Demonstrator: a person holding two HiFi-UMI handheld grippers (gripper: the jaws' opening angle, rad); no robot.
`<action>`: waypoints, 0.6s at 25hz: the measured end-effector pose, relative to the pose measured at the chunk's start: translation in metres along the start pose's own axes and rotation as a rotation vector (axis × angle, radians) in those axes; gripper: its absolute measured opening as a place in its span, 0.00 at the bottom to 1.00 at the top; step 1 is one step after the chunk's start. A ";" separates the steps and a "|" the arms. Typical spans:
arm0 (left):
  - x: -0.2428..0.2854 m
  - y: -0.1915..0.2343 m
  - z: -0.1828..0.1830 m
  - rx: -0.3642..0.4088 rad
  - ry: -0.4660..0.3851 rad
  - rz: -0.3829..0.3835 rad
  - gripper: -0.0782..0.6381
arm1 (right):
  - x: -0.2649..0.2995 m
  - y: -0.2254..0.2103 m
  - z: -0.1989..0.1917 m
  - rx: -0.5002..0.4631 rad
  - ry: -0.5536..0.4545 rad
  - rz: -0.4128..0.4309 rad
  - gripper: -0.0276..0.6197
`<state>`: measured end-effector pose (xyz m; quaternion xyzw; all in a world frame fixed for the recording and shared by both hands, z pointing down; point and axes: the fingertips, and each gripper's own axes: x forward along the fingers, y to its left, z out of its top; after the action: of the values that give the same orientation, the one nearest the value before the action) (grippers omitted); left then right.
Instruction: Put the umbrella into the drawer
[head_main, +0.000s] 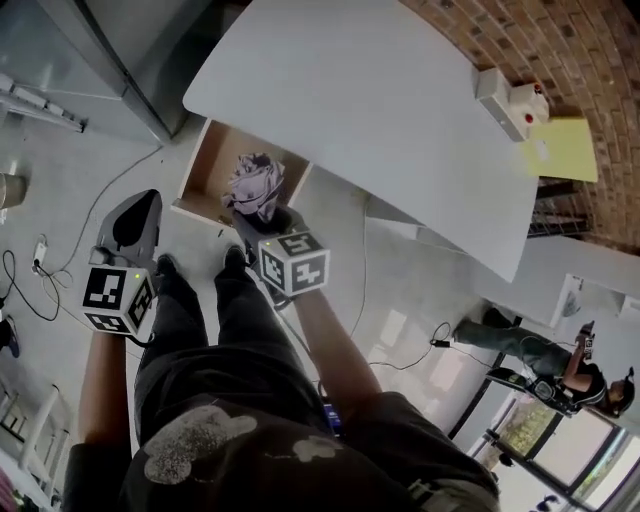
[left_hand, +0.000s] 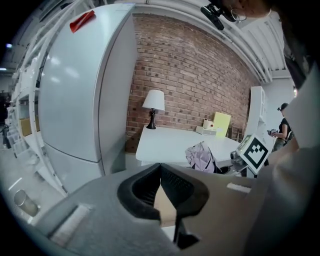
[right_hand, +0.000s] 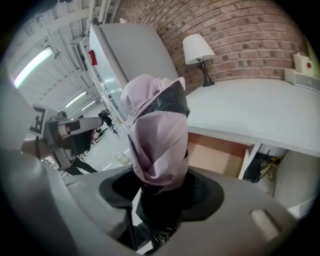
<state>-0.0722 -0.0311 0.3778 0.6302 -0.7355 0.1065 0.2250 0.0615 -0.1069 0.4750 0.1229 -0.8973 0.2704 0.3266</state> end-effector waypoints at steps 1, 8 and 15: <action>0.002 -0.001 -0.004 -0.009 0.005 0.009 0.12 | 0.008 0.000 -0.001 -0.038 0.017 0.017 0.40; 0.021 0.015 -0.019 0.016 -0.040 0.098 0.12 | 0.064 -0.006 -0.006 -0.272 0.124 0.053 0.40; 0.029 0.036 -0.047 -0.051 -0.035 0.165 0.12 | 0.112 -0.023 -0.010 -0.339 0.142 0.030 0.40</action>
<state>-0.1008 -0.0296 0.4367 0.5632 -0.7913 0.0950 0.2183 -0.0093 -0.1252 0.5639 0.0333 -0.9064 0.1279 0.4012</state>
